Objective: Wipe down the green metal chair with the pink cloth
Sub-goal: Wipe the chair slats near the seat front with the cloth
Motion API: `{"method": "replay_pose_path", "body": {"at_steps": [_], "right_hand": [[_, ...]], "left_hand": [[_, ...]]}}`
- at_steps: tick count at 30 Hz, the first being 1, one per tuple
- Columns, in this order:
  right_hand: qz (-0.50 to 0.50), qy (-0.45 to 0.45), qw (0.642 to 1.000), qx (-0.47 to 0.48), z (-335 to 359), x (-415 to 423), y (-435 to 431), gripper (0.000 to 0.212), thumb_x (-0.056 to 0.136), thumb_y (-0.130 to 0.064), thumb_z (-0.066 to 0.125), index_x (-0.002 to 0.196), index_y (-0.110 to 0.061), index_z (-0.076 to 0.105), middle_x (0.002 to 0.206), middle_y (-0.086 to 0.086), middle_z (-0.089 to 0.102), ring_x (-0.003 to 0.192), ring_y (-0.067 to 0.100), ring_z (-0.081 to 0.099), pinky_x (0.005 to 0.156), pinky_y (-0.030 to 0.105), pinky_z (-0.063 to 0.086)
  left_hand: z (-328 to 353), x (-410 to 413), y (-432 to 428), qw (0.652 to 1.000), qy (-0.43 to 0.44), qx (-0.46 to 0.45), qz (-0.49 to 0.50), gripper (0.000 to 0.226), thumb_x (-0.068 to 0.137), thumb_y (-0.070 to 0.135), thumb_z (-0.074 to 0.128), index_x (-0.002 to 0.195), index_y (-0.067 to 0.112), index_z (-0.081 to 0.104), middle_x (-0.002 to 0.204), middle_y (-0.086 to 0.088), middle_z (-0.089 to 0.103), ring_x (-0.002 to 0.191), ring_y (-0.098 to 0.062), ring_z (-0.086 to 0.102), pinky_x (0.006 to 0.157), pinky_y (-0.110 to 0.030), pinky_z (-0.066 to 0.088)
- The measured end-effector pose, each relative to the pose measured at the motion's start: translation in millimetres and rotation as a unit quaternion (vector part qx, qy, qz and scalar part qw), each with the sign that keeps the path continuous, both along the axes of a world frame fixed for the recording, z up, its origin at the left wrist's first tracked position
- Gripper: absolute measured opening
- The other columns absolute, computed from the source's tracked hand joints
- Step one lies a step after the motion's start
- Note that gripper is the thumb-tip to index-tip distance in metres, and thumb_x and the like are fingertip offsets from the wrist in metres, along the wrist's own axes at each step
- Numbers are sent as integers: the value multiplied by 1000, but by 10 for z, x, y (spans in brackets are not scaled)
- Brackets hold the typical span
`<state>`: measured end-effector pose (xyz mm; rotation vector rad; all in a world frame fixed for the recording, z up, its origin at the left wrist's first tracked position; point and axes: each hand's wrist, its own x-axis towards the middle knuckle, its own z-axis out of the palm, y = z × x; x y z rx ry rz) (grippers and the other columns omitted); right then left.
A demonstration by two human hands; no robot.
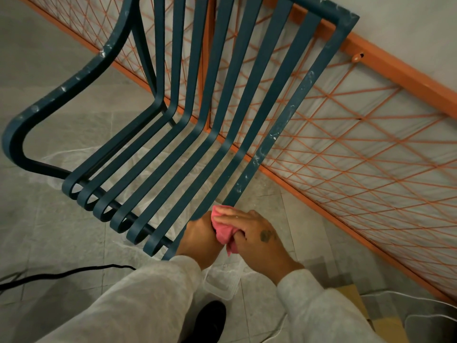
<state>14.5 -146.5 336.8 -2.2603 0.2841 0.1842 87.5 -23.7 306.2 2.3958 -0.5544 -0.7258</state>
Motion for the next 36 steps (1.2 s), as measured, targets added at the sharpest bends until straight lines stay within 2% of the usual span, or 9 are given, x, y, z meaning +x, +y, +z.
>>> {"method": "replay_pose_path", "body": {"at_steps": [2,5,7,12,20,23,29,33,36], "right_hand": [[-22,4,1000,-22,-6,55,-116,44,94,-9,44,123,-33,66,138,-23,54,121,-6,46,112,25,31],[-81,1,995,-60,-15,152,-130,48,93,-4,47,128,-34,62,141,-21,51,125,5,49,103,0,12],[-89,-2,994,-61,-44,152,-47,49,94,-3,48,133,-31,58,145,-19,46,132,-4,39,109,7,5],[-81,-15,996,16,-39,34,-5,50,95,-1,48,133,-32,57,139,-30,39,121,-31,25,112,13,17],[-163,3,968,189,185,-96,-312,43,95,3,50,119,-27,69,124,-30,59,117,-18,48,99,5,38],[-184,-27,969,160,171,-4,-441,46,95,2,51,125,-29,64,131,-30,55,122,-18,44,102,7,36],[-182,-58,980,59,-4,417,-550,54,94,2,49,138,-30,53,148,-17,43,135,-9,33,117,21,25],[-87,-21,996,22,-79,351,-448,54,93,0,46,136,-31,55,150,-20,40,132,4,43,111,33,38],[-1,14,999,35,-72,139,-469,53,93,1,45,126,-37,63,141,-32,43,129,-8,40,110,23,34]], "left_hand": [[-10,-5,-2,998,36,-5,52,14,88,23,55,78,13,53,66,5,60,51,-9,53,58,-27,50],[-6,-22,-11,995,59,-3,86,12,86,24,58,77,17,54,63,0,59,54,-12,54,48,-20,38],[5,-19,-9,995,58,-10,86,14,86,24,58,75,17,54,62,2,58,52,-10,52,46,-17,32],[17,3,-18,995,79,-8,67,12,83,29,61,77,20,55,66,5,60,59,-10,56,53,-22,41],[57,208,-236,993,106,21,50,19,81,38,61,90,21,59,81,0,67,74,-20,65,75,-39,57],[51,271,-383,992,111,22,50,22,82,34,59,97,17,60,89,-5,67,80,-25,64,78,-41,56],[13,243,-421,989,125,-2,79,12,86,28,57,90,18,59,76,-2,63,65,-17,59,60,-30,46],[10,259,-406,989,126,-4,72,8,84,27,55,84,20,59,78,-3,66,69,-21,61,64,-32,49],[-2,262,-399,993,111,16,43,16,84,32,51,88,19,60,85,-5,68,75,-24,65,73,-37,56]]}}
